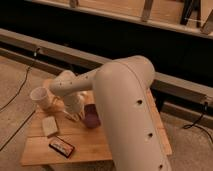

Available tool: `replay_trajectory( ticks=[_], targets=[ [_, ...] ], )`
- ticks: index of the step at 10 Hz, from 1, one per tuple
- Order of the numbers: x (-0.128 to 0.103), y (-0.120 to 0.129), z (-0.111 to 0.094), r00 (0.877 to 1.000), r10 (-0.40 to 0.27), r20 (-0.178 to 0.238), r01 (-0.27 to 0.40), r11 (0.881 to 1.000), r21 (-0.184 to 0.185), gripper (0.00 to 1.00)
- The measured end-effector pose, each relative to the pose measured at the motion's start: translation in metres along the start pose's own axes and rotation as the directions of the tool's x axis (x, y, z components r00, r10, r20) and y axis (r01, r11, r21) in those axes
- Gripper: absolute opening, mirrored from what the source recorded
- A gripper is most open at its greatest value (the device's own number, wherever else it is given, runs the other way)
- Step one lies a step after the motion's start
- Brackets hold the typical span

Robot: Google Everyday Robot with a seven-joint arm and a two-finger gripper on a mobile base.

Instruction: Drag the ceramic bowl in a circle

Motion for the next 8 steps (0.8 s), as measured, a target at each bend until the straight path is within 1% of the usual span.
replay_trajectory(
  ticks=[2, 4, 5, 6, 8],
  targets=[
    [-0.030, 0.011, -0.014, 0.998, -0.066, 0.022, 0.065, 0.997, 0.038, 0.00],
    [-0.062, 0.023, -0.029, 0.992, -0.121, 0.043, 0.118, 0.990, 0.073, 0.00],
    [-0.076, 0.024, -0.036, 0.989, -0.139, 0.053, 0.134, 0.987, 0.089, 0.00],
    [-0.097, 0.021, -0.047, 0.985, -0.157, 0.070, 0.148, 0.982, 0.115, 0.00],
    [-0.128, 0.006, -0.064, 0.981, -0.169, 0.095, 0.152, 0.975, 0.162, 0.00]
  ],
)
